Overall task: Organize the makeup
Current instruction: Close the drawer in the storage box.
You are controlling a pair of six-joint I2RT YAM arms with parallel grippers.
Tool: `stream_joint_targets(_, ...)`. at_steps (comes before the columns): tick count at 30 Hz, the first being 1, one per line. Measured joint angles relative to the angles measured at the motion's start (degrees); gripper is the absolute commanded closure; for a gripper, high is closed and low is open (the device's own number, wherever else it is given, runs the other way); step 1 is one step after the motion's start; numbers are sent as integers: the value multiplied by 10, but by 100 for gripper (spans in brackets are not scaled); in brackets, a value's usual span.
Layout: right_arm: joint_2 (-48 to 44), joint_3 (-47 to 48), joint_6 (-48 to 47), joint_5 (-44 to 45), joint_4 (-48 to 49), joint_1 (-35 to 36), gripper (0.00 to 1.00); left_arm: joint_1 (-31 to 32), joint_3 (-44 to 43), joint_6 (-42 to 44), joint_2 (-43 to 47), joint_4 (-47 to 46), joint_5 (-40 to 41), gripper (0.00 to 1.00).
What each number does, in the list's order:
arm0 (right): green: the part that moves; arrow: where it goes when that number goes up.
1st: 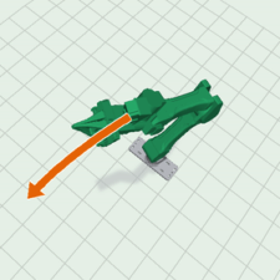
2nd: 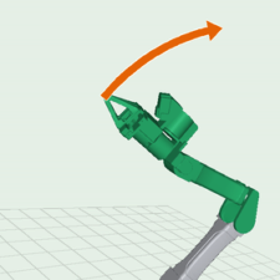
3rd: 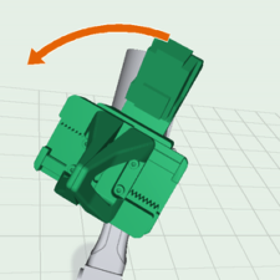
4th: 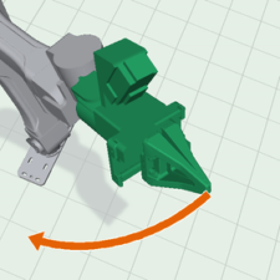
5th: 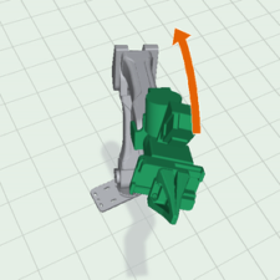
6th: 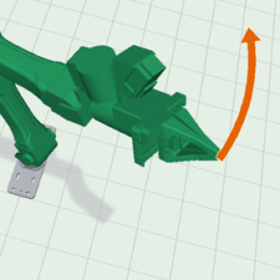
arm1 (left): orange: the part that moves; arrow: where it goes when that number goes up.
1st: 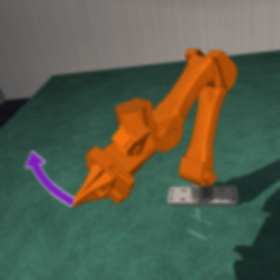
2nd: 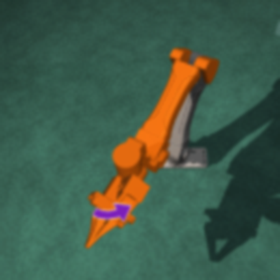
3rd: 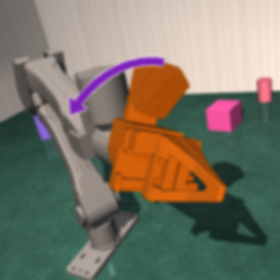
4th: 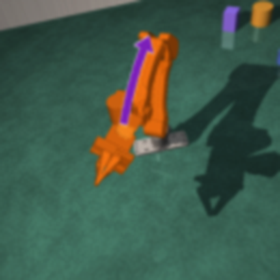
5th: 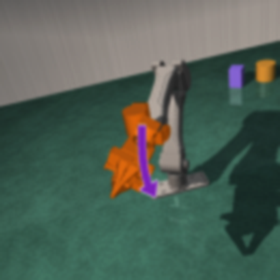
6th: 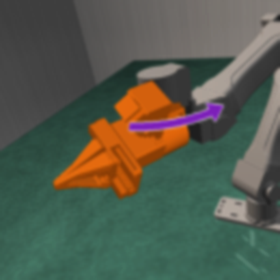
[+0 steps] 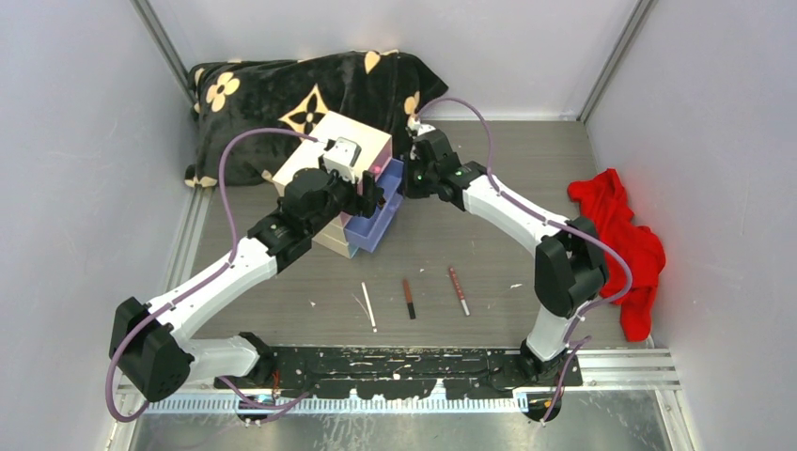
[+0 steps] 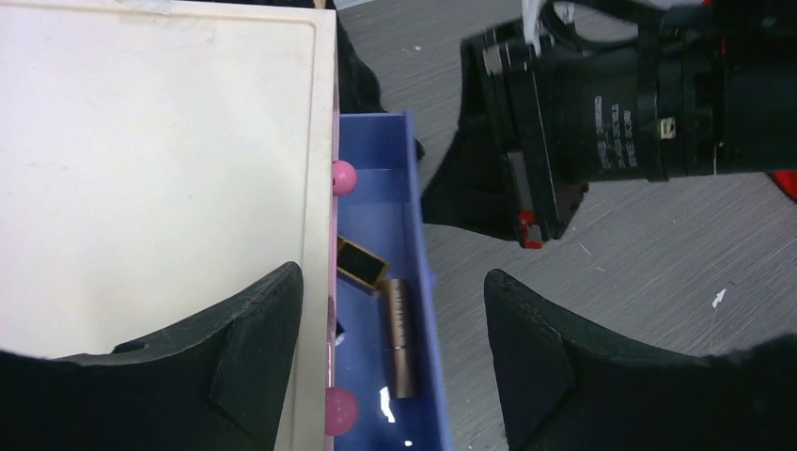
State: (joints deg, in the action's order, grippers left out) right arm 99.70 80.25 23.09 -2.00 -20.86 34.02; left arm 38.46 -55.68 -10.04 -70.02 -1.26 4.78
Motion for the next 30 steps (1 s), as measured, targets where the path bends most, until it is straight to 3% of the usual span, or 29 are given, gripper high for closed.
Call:
stream_joint_targets(6, -4, 23, 6, -8, 100, 21, 99, 2, -2, 1, 0, 3, -6, 30)
stream_joint_targets(9, -33, -9, 5, -2, 122, 27, 99, 2, -15, 2, 0, 27, -8, 30)
stream_joint_targets(18, -106, -109, 3, 23, 144, 28, 99, 4, -21, 4, 0, 40, -9, 30)
stream_joint_targets(30, -102, -162, 2, 4, 188, 28, 99, 4, -21, 4, 0, 40, -8, 30)
